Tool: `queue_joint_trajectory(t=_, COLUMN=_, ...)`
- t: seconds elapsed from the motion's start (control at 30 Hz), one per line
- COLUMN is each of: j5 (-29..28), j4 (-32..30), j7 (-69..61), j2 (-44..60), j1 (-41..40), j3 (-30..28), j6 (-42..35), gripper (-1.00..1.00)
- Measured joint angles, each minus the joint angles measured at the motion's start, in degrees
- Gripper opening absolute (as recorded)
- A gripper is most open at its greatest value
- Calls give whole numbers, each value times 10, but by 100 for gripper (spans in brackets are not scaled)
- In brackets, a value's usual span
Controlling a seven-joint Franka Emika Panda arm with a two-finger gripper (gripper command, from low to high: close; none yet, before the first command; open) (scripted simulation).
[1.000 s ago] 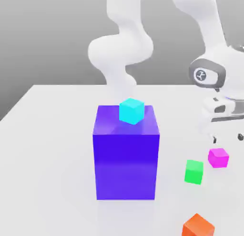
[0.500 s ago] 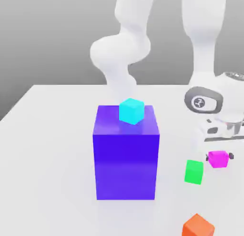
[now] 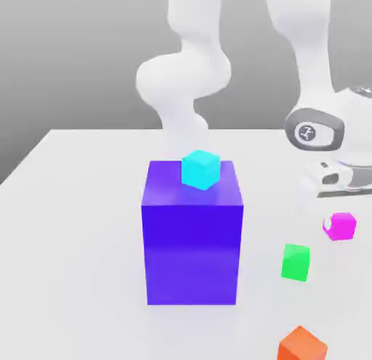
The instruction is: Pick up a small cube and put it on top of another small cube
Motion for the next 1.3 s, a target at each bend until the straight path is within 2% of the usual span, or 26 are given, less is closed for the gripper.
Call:
queue_joint_trajectory(t=0.33, j5=111, j4=-16, j7=-323, j2=-41, j1=-56, j3=30, j6=-39, gripper=-100)
queue_joint_trajectory(t=0.63, j5=156, j4=-28, j7=-614, j2=-81, j1=-79, j3=12, j6=-67, gripper=-100)
queue_joint_trajectory(t=0.87, j5=148, j4=-39, j7=-808, j2=-116, j1=-94, j3=-14, j6=-86, gripper=-100)
queue_joint_trajectory(t=1.1, j5=102, j4=-51, j7=-976, j2=-152, j1=-109, j3=-48, j6=-103, gripper=-100)
queue_joint_trajectory(t=1.3, j5=55, j4=-48, j7=-970, j2=-51, j1=-115, j3=-58, j6=-5, gripper=-100)
